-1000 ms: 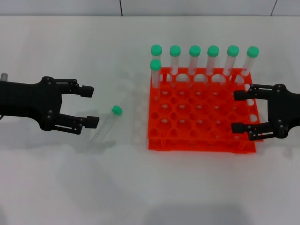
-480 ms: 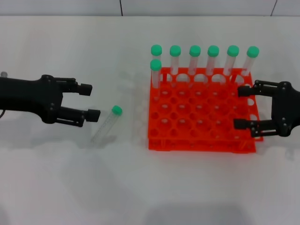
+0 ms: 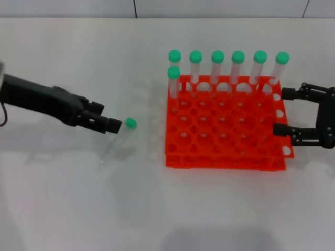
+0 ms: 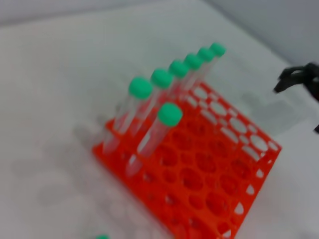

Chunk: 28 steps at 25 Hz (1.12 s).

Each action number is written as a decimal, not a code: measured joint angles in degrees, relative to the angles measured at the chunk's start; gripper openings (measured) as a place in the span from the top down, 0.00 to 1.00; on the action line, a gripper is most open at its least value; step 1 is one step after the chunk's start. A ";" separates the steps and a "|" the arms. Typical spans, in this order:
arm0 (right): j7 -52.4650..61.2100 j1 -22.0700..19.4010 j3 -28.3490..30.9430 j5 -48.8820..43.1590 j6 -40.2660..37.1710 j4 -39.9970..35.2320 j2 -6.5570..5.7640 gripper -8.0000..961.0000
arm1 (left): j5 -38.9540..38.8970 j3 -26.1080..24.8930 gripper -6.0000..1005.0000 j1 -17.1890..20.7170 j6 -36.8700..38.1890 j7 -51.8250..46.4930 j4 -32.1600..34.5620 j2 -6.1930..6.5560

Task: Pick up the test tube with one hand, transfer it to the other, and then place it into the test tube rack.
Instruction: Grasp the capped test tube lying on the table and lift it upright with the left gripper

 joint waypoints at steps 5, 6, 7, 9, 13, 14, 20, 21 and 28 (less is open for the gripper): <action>-2.85 -1.12 1.50 -0.03 0.17 0.10 0.31 0.12 | 5.15 4.41 0.14 -4.20 0.24 -17.90 2.13 0.68; -3.49 -1.25 1.65 -0.04 0.28 0.13 0.42 0.12 | 6.50 4.51 0.14 -5.02 0.35 -20.37 2.07 0.72; -3.87 -1.34 1.73 -0.04 0.37 0.14 0.46 0.12 | 8.85 4.56 0.14 -6.20 0.58 -23.59 1.89 0.74; -5.16 -1.48 1.72 -0.05 0.76 0.16 0.63 0.12 | 13.37 4.63 0.14 -8.23 1.25 -28.45 1.36 0.69; -6.33 -1.73 1.71 -0.09 1.31 0.18 0.80 0.12 | 19.85 6.58 0.14 -12.54 3.00 -33.23 -0.94 0.26; -6.33 -1.73 1.71 -0.09 1.31 0.18 0.80 0.12 | 20.75 7.77 0.14 -13.30 3.11 -33.98 -1.53 0.24; -8.34 -2.01 1.70 -0.43 1.73 0.73 1.04 0.12 | 27.90 14.87 0.14 -17.20 0.99 -37.84 -5.69 -1.67; -8.58 -2.12 1.71 -0.42 1.90 0.74 1.19 0.12 | 29.29 15.23 0.14 -17.42 0.44 -38.00 -5.78 -2.19; -8.87 -2.28 1.71 -0.49 2.95 0.70 2.20 0.12 | 33.68 17.82 0.14 -17.78 -4.77 -39.39 -8.18 -4.65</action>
